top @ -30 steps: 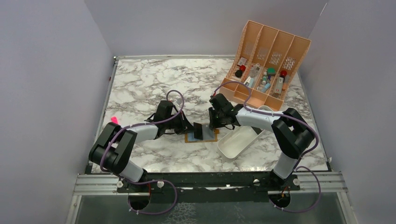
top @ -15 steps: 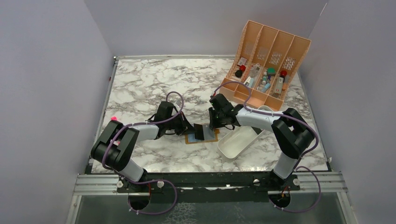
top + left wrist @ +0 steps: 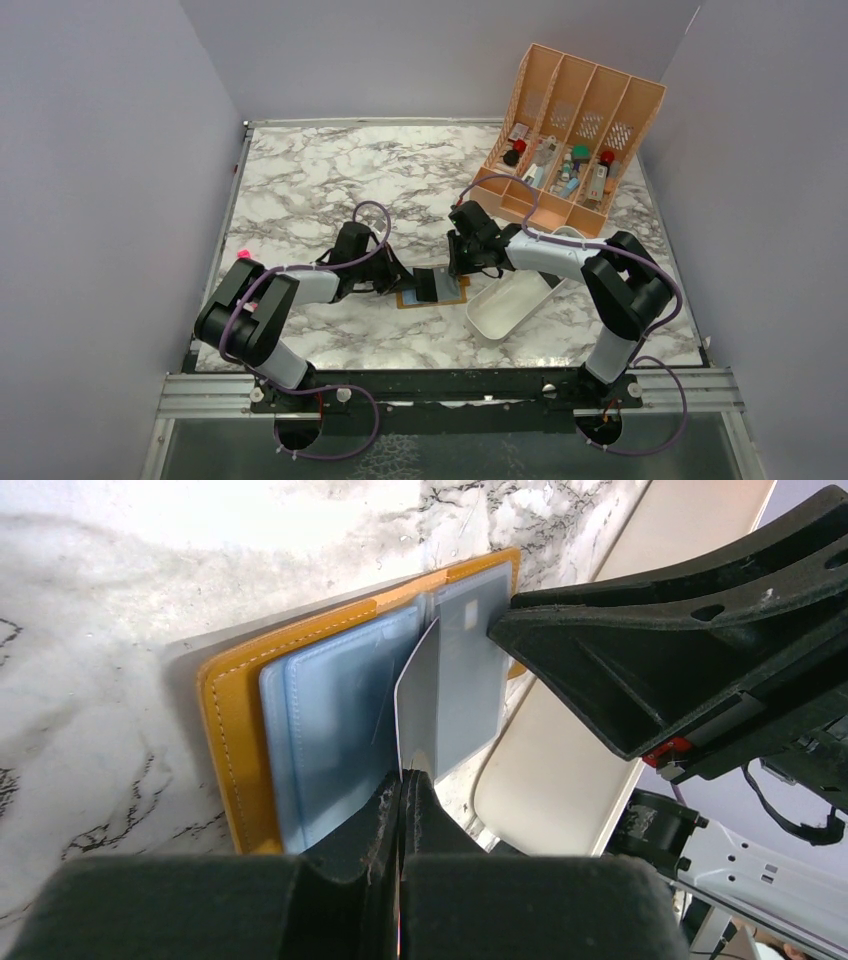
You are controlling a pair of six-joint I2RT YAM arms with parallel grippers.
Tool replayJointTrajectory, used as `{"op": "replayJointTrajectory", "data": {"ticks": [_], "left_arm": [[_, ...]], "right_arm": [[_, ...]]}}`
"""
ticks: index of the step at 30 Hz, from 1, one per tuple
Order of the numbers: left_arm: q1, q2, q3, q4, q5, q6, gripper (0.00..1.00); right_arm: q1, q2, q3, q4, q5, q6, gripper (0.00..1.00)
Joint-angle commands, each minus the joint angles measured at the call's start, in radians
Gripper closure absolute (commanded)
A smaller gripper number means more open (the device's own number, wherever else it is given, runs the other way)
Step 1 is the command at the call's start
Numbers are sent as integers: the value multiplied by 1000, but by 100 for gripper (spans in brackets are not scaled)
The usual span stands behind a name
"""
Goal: Put the credit cards into the card holder
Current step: Insert the credit card into the card holder.
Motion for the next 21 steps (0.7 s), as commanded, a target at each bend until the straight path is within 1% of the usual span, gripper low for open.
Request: {"op": "replayJointTrajectory", "data": {"ticks": [1, 15, 21], "left_arm": [[1, 12, -23, 5, -61, -3, 100], [-29, 56, -53, 96, -87, -62, 100], [-38, 56, -55, 97, -126, -59, 100]], "right_arm": [[0, 26, -24, 13, 2, 17, 77], [0, 30, -35, 30, -19, 42, 77], [-1, 33, -38, 34, -28, 44, 77]]}}
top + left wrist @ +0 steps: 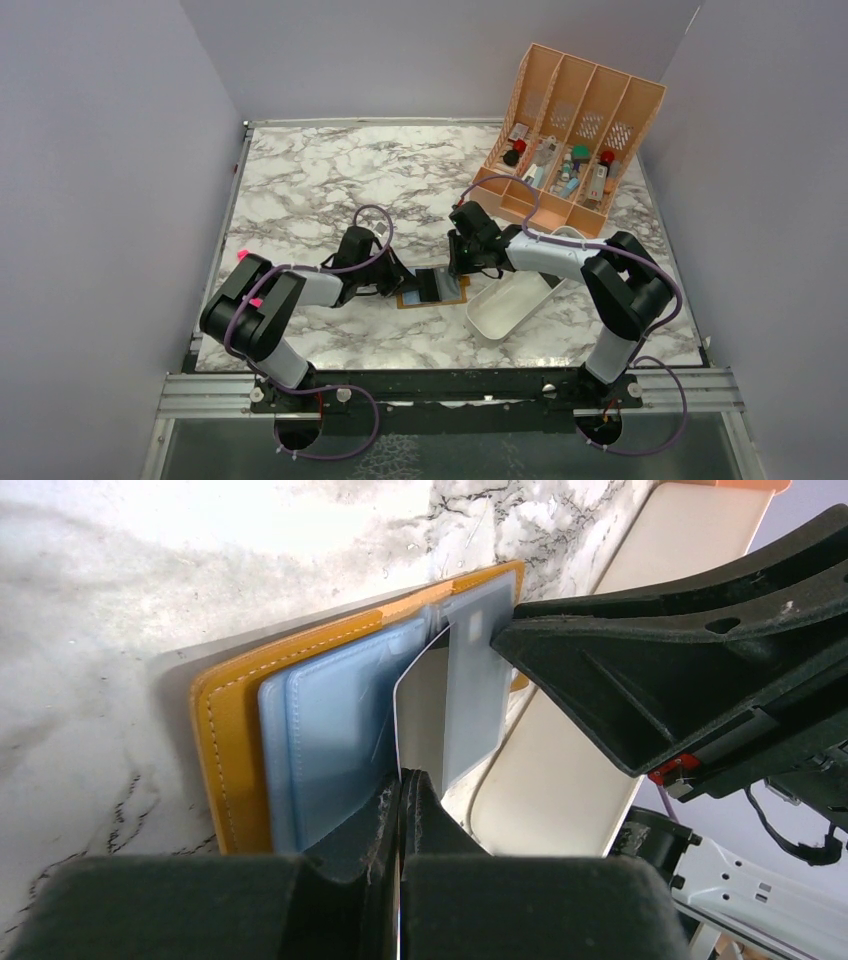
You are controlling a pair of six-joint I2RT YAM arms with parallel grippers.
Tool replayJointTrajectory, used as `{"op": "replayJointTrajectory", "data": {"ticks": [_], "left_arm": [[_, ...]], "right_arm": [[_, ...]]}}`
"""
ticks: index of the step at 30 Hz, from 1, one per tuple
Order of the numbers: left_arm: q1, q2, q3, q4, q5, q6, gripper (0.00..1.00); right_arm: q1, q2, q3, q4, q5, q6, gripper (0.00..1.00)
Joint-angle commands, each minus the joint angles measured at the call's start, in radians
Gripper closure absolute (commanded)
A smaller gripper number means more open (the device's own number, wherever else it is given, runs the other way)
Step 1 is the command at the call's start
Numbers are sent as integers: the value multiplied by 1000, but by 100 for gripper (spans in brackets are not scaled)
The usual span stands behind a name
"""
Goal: Put the credit cards into the card holder
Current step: Insert the credit card into the card holder.
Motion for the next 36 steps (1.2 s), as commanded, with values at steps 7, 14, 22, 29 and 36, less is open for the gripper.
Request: {"op": "replayJointTrajectory", "data": {"ticks": [7, 14, 22, 29, 36], "left_arm": [[-8, 30, -26, -7, -108, 24, 100], [-21, 4, -17, -3, -126, 23, 100], [-35, 2, -4, -2, -156, 30, 100], [-44, 9, 13, -2, -163, 31, 96], [-52, 14, 13, -2, -176, 34, 98]], "right_arm": [[0, 27, -37, 17, -21, 11, 78], [0, 14, -31, 25, -72, 24, 74], [-3, -73, 9, -56, -34, -12, 67], [-30, -89, -20, -52, -48, -31, 59], [-34, -36, -31, -41, -56, -14, 54]]}}
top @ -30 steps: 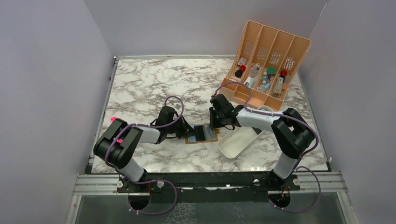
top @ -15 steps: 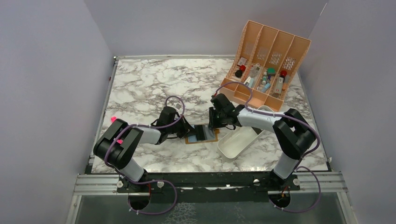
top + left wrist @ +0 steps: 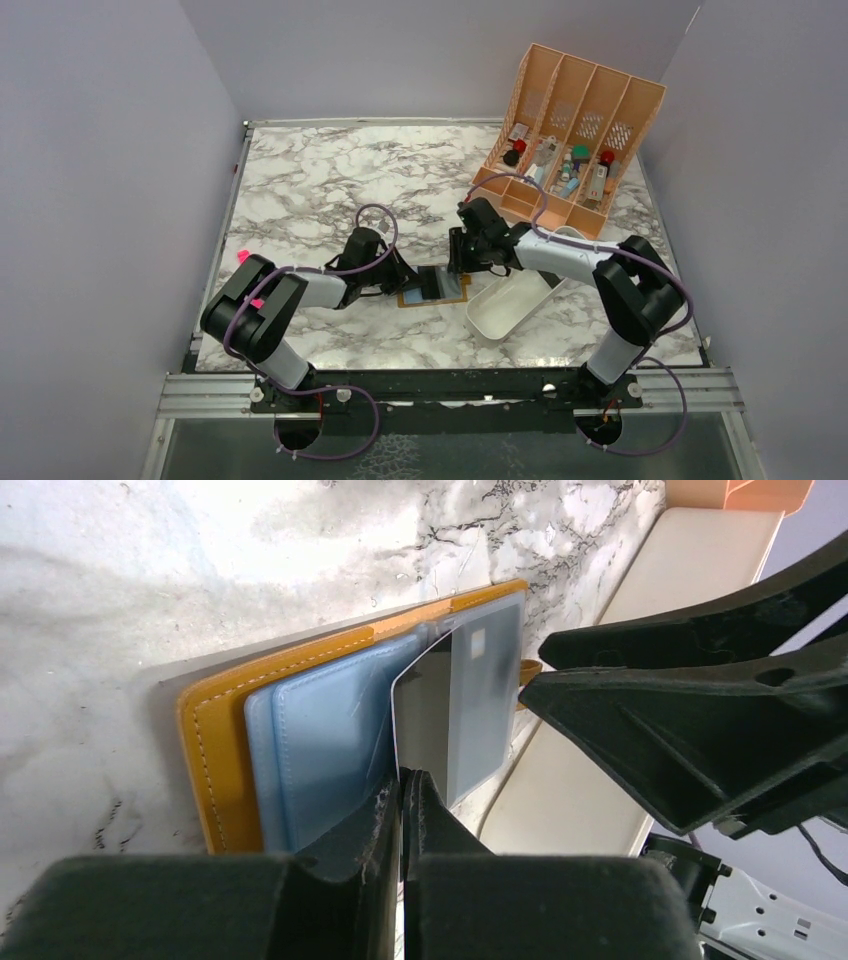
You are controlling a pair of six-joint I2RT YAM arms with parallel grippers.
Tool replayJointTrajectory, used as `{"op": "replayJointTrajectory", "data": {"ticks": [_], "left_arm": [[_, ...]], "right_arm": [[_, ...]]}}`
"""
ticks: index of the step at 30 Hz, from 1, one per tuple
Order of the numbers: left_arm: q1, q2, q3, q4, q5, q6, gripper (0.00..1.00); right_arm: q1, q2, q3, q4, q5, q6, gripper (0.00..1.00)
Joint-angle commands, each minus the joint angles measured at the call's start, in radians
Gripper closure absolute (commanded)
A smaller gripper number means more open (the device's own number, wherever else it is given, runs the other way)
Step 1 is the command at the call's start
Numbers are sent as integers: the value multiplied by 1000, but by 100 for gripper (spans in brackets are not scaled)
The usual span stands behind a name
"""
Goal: Put the credit cards into the card holder
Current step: Insert the credit card into the card holder.
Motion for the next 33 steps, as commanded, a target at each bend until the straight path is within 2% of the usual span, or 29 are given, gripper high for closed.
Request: {"op": "replayJointTrajectory", "data": {"ticks": [1, 10, 15, 21, 26, 30, 33], "left_arm": [[-7, 22, 7, -24, -72, 32, 99], [1, 43, 13, -42, -102, 53, 100], [29, 12, 7, -76, -112, 74, 100], [35, -34, 20, -139, -144, 100, 100], [33, -85, 12, -175, -140, 106, 78], [33, -140, 25, -226, -158, 132, 67], [33, -153, 40, -232, -157, 148, 64]], "right_arm": [[-6, 36, -21, -4, -9, 5, 52], [-7, 95, -7, 56, -138, 48, 51], [-7, 114, -24, 154, -277, 113, 54], [-4, 114, -56, 248, -329, 195, 58], [-5, 94, -56, 205, -255, 180, 58], [-6, 66, -48, 147, -169, 136, 57], [-5, 54, -45, 132, -147, 118, 58]]}}
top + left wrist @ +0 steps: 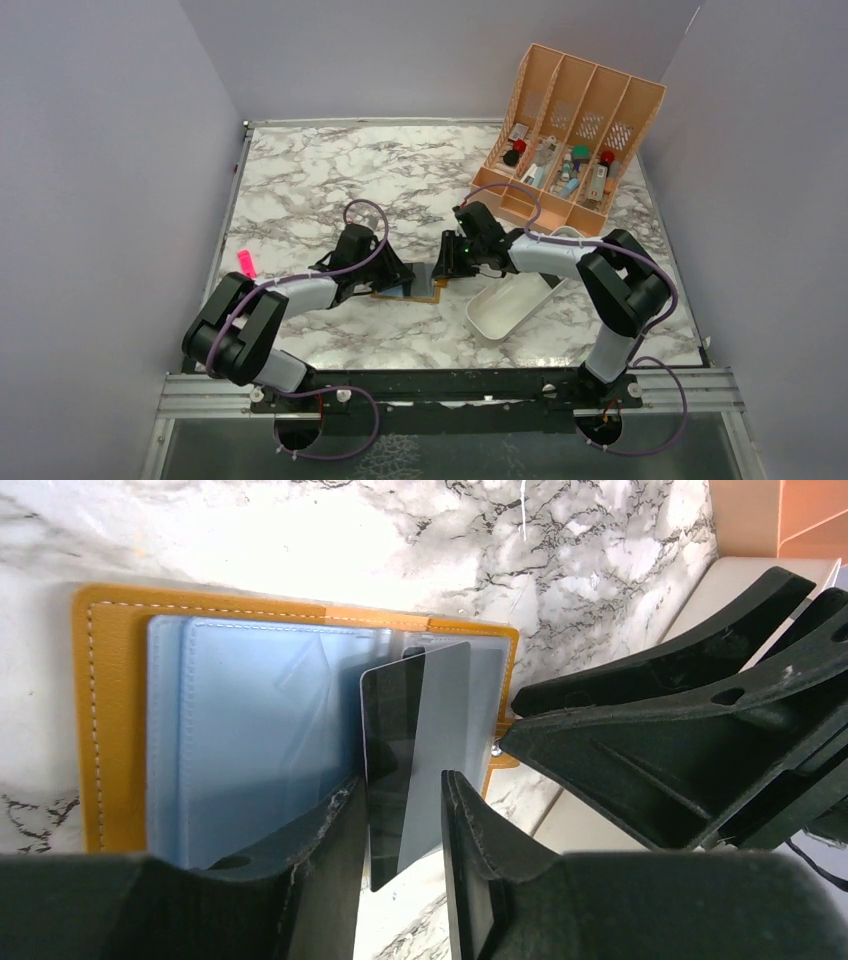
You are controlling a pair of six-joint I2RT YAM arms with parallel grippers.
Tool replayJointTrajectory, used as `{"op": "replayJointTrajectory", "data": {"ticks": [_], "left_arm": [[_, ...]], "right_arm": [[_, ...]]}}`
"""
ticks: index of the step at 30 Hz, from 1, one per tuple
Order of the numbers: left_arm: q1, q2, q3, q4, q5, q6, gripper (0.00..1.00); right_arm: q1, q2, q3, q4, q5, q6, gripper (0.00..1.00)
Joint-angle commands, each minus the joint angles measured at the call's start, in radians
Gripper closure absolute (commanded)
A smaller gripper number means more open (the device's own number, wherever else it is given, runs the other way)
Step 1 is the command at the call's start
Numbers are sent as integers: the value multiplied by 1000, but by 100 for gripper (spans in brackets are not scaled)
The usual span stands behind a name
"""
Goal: Put the credit cards into the card holder
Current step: Insert the credit card into the card holder.
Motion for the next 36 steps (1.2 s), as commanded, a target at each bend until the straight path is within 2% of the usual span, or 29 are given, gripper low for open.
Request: {"op": "replayJointTrajectory", "data": {"ticks": [1, 8, 21, 30, 36], "left_arm": [[-1, -29, 33, -48, -35, 49, 64], [-10, 11, 51, -37, -10, 65, 61], [-79, 78, 122, -99, -80, 171, 61], [-109, 103, 166, -100, -42, 231, 60], [-110, 85, 207, -150, -31, 280, 54]], "right_arm": [[8, -33, -1, -64, 54, -34, 59], [8, -1, -9, -16, 25, -40, 66], [8, 51, 0, 41, -21, -46, 73], [8, 62, 19, 24, 10, -76, 73], [8, 55, 42, -13, 57, -105, 74]]}}
